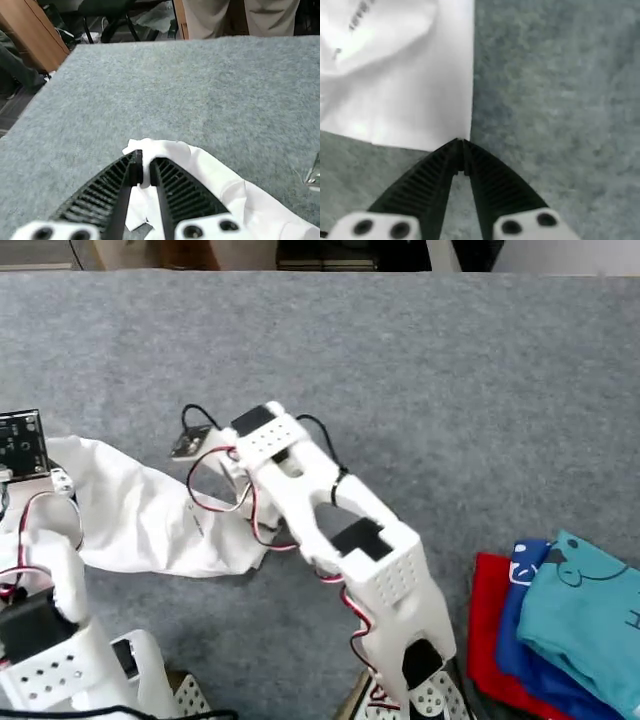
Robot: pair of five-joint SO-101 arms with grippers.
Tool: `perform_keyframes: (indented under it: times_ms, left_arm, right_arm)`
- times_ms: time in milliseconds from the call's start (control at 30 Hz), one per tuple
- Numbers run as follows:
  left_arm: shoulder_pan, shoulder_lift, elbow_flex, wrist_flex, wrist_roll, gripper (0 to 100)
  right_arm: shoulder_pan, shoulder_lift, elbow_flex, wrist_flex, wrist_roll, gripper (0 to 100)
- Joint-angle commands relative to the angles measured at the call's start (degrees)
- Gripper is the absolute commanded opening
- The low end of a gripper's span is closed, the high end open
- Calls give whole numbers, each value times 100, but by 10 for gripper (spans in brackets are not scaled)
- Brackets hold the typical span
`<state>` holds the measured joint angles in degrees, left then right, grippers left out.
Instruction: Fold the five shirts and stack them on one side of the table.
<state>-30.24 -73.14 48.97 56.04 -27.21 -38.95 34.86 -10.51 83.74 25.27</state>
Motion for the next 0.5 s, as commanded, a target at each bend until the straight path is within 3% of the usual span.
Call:
perform_keyframes:
  times_ms: [0,267,467]
  left_arm:
    - [-26,-48,193,-273,-9,18]
    - [-18,-48,369,-378,-18,18]
    - [-9,-57,316,-369,-18,18]
  right_arm:
    - [295,-22,-180,158,44,5]
    - [927,-857,-31,167,369,8]
    - [-356,-1165,-84,404,299,51]
